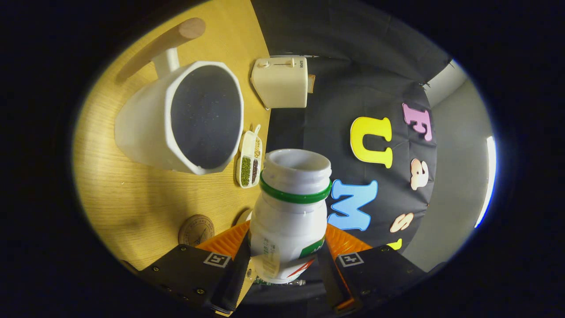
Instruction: Take the bottle from table, then pour the juice into the cup, finally place the bottle on the coaster
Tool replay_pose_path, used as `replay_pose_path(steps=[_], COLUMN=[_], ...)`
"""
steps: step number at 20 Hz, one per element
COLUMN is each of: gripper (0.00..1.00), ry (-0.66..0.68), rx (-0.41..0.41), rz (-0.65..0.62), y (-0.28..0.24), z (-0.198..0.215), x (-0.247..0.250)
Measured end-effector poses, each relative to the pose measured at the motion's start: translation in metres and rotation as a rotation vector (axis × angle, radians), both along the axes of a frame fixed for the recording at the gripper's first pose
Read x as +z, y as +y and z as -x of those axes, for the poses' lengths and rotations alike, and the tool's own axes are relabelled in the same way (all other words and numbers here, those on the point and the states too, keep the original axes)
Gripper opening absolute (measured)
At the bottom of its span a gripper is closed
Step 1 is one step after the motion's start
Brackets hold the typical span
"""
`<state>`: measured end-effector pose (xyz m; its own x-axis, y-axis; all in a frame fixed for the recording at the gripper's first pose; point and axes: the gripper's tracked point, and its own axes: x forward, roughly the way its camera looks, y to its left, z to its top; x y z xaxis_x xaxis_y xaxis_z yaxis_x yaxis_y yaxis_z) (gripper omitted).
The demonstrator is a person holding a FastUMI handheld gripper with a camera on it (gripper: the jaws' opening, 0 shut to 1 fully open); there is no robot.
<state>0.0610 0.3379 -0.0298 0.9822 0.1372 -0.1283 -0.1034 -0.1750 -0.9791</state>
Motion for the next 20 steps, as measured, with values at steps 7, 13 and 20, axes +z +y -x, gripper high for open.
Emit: replay_pose_path(steps=[7, 13, 20], gripper=[0.73, 0.73, 0.73], ry=[-0.010, -0.015, -0.016], rx=[0.005, 0.008, 0.003], rz=[0.060, 0.110, 0.152], y=[0.003, 0.003, 0.004], z=[-0.001, 0.000, -0.001], x=[0.006, 0.010, 0.013])
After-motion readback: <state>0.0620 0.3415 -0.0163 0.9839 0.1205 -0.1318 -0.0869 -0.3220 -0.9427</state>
